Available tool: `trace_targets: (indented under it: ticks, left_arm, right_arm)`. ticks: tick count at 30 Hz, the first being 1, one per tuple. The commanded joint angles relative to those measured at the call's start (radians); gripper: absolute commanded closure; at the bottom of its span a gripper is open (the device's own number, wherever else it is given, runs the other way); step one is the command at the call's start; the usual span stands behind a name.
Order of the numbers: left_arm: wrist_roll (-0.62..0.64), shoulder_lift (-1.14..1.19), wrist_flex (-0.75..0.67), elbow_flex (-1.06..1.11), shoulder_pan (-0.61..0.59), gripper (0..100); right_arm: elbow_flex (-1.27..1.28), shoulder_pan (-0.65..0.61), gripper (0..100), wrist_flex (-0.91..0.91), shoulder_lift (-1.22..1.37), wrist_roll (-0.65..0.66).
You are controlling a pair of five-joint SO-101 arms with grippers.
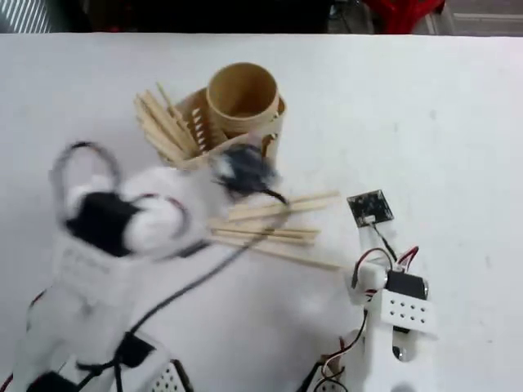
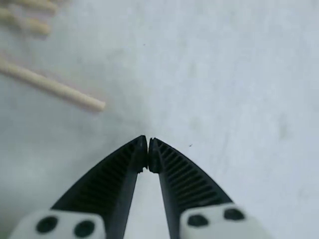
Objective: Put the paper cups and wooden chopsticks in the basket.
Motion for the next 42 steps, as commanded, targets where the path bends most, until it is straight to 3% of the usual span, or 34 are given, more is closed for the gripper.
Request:
trace_targets:
  ticks: [1, 4, 9, 17, 26, 42]
  left_arm:
    - [0.017, 0.09, -0.133, 0.035, 0.093, 84]
    - [-0.003, 0.217, -0.258, 0.104, 0.091, 84]
    - [-0.147, 0.377, -0.422, 0.167, 0.09, 84]
    - [-0.163, 0.573, -0.647, 0.166, 0.064, 84]
    - [-0.16, 0.753, -0.723, 0.158, 0.084, 84]
    - [-0.153, 0.872, -0.773, 0.14, 0.085, 84]
  right_arm:
    - [-0.009, 0.01, 98.1, -0.022, -0.021, -0.011]
    - [-0.011, 0.018, 98.1, -0.022, -0.024, -0.011]
    - [0.012, 0.061, 98.1, -0.019, -0.131, -0.011]
    - [0.106, 0.053, 98.2, 0.076, -0.43, -0.011]
    - [0.158, 0.05, 98.2, 0.174, -0.648, -0.002]
    - [0.192, 0.01, 98.1, 0.176, -0.673, 0.0]
